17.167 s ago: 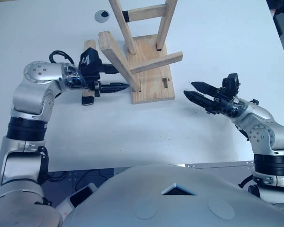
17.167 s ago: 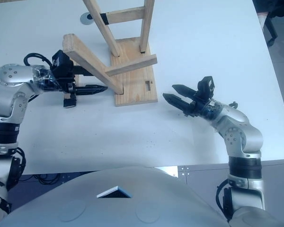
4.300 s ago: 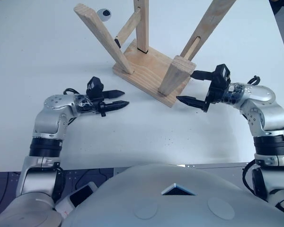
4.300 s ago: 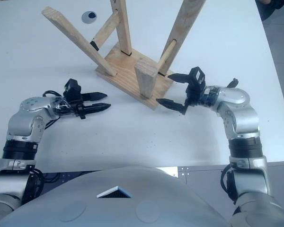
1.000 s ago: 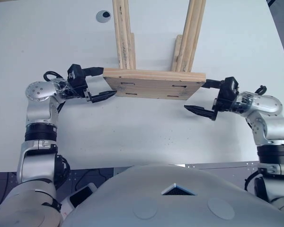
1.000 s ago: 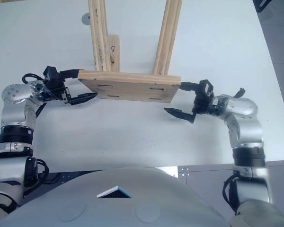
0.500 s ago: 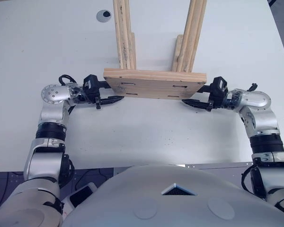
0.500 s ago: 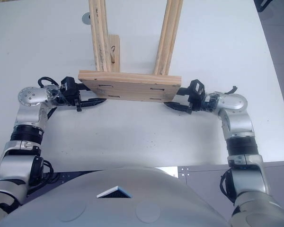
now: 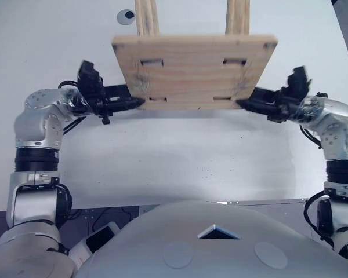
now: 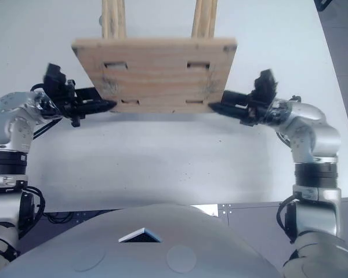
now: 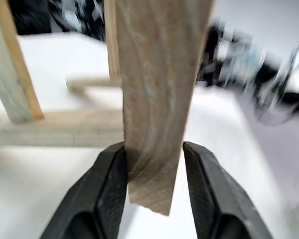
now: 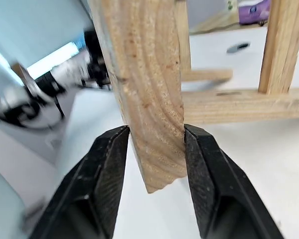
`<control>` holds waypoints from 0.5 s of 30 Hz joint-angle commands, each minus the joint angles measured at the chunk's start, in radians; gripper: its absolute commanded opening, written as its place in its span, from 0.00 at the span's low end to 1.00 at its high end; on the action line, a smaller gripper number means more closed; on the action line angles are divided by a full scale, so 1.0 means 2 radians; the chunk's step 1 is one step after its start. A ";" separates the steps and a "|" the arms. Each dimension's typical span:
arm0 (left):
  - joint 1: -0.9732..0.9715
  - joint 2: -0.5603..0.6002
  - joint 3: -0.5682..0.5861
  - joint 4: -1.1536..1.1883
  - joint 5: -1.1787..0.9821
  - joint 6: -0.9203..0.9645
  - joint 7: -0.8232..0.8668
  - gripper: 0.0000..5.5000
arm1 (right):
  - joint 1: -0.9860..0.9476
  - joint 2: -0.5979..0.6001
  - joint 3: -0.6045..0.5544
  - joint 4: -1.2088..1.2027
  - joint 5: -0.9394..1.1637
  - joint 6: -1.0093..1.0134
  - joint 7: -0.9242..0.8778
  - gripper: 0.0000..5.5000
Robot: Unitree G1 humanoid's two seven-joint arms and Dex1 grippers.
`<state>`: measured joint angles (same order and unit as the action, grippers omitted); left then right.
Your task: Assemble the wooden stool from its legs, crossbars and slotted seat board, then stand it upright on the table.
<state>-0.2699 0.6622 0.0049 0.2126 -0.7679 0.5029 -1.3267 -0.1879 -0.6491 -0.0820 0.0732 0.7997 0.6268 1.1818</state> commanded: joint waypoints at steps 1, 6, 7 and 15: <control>-0.237 -0.019 0.126 0.054 -0.276 0.337 0.358 0.27 | -0.282 -0.022 -0.120 0.161 0.325 0.333 -0.290 0.30; -0.352 -0.017 0.071 0.259 -0.127 0.355 0.361 0.27 | -0.465 0.083 -0.115 0.431 0.168 0.236 -0.482 0.27; -0.365 -0.023 0.054 0.291 -0.104 0.344 0.347 0.27 | -0.487 0.092 -0.113 0.470 0.148 0.207 -0.497 0.27; -0.497 -0.083 0.080 0.499 0.004 0.146 0.233 0.44 | -0.543 0.127 -0.190 0.600 0.099 0.079 -0.486 0.44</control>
<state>-1.1932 0.5363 0.1123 1.1542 -0.7769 0.8640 -0.8518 -1.2564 -0.4232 -0.4174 1.2392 1.0135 0.8197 0.2250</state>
